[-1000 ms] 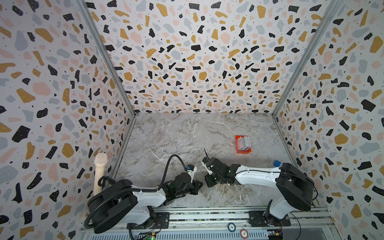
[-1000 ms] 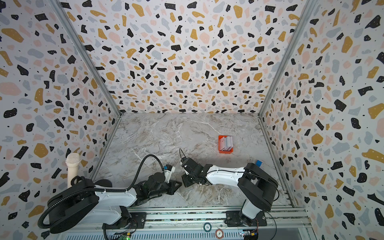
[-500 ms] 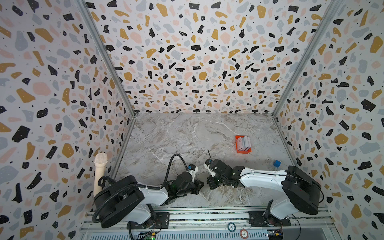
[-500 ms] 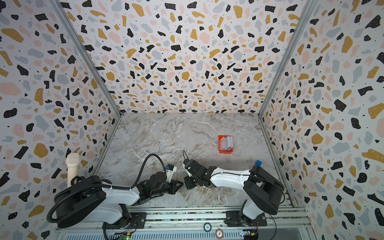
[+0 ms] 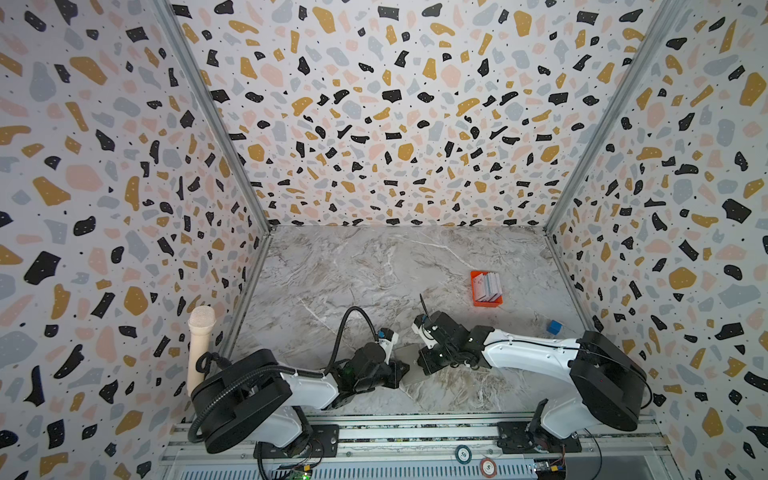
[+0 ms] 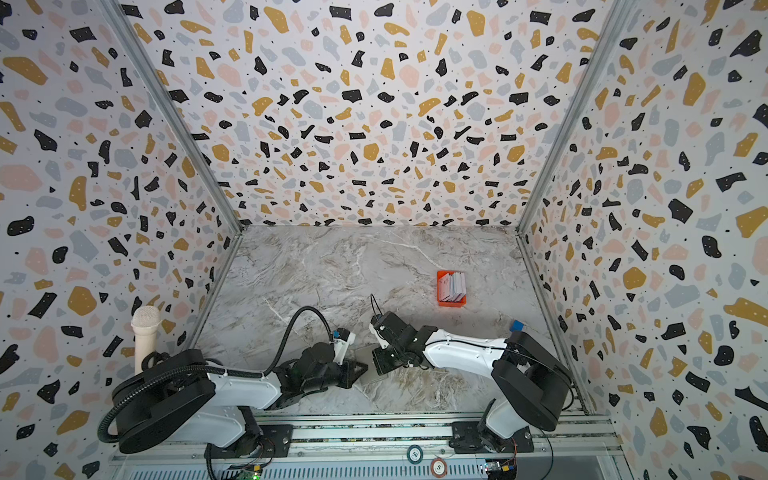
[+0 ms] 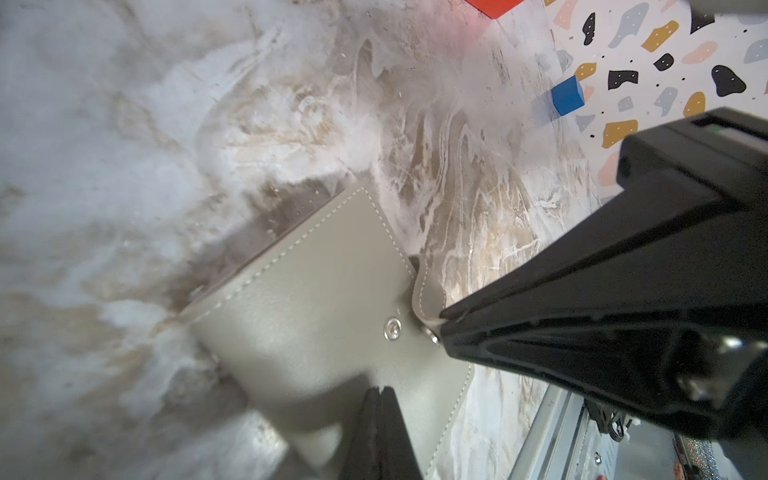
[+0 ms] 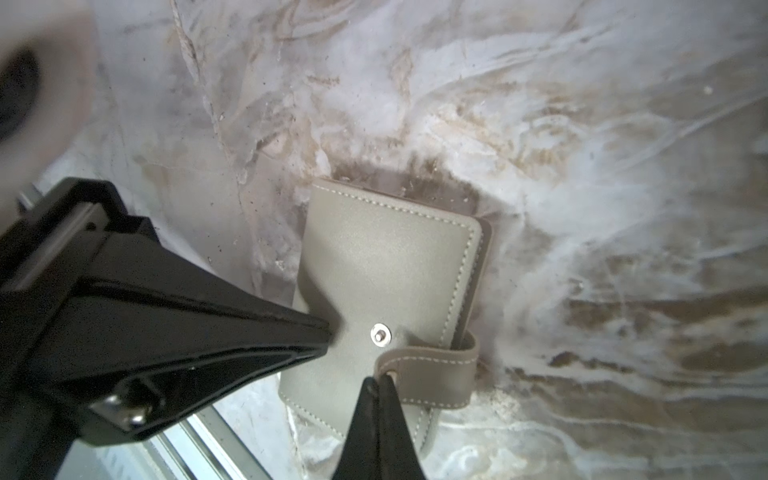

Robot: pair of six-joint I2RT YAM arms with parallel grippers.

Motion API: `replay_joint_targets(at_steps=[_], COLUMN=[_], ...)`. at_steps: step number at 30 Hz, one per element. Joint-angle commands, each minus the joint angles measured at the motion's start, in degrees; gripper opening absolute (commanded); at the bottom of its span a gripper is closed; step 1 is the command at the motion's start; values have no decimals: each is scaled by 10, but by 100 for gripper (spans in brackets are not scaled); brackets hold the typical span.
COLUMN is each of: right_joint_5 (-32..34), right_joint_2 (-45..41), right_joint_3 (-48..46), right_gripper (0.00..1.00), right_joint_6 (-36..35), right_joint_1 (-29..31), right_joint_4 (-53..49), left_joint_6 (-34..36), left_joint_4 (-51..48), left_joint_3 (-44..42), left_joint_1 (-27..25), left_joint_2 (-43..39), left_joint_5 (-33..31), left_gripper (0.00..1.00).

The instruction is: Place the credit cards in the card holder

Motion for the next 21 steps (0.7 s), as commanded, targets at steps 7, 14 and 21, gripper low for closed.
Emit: replay_joint_targets(at_steps=[7, 14, 21], right_joint_5=[-9, -6, -10], right_joint_2=[21, 40, 46], right_joint_3=[41, 55, 55], right_gripper=[0, 0, 0], right_joint_6=[-17, -21, -21], right_joint_1=[-3, -4, 0], right_joint_4=[-33, -42, -48], left_joint_6=[14, 17, 17], left_joint_4=[-19, -21, -19], left_joint_3=[-1, -2, -2], left_joint_1=[3, 4, 4], left_joint_2=[11, 10, 11], left_joint_5=[7, 7, 8], left_gripper=[0, 0, 0])
